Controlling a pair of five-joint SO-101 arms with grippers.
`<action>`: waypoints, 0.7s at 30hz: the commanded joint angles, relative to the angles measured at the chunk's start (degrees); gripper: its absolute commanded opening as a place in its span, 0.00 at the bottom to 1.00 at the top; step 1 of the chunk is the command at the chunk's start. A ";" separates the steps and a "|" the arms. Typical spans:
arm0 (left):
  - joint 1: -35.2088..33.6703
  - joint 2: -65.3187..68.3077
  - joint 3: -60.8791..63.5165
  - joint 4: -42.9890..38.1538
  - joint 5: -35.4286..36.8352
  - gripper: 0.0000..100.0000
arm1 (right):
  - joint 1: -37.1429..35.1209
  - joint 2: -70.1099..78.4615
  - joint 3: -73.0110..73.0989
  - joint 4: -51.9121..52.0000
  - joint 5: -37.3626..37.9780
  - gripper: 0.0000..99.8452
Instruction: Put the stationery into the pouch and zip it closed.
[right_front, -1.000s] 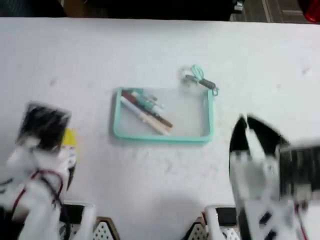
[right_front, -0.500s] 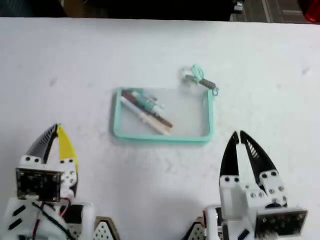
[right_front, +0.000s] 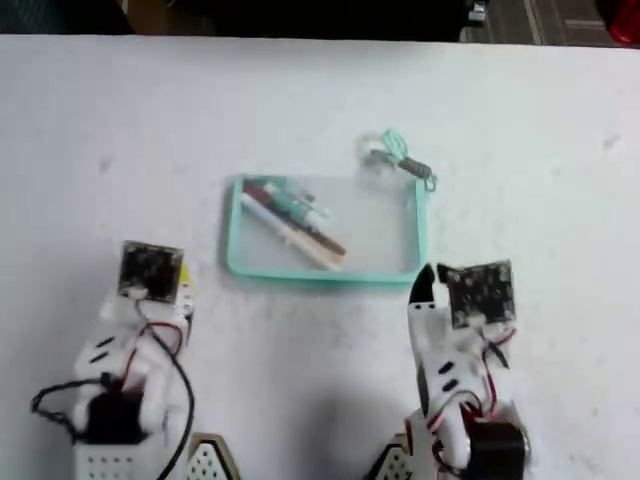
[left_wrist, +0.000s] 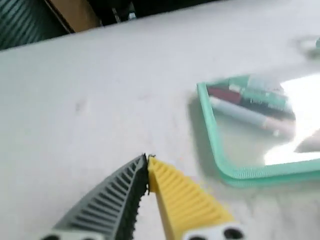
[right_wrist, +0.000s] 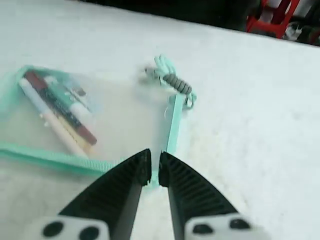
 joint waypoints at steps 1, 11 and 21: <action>-0.40 -0.31 8.09 -3.60 0.53 0.02 | -0.22 -0.48 6.33 -1.19 0.79 0.02; -0.40 -0.22 11.16 10.20 0.44 0.02 | -0.22 -0.48 22.77 -1.27 0.70 0.02; -0.66 -0.22 11.08 17.23 0.70 0.02 | 0.22 -0.31 24.62 3.03 0.53 0.02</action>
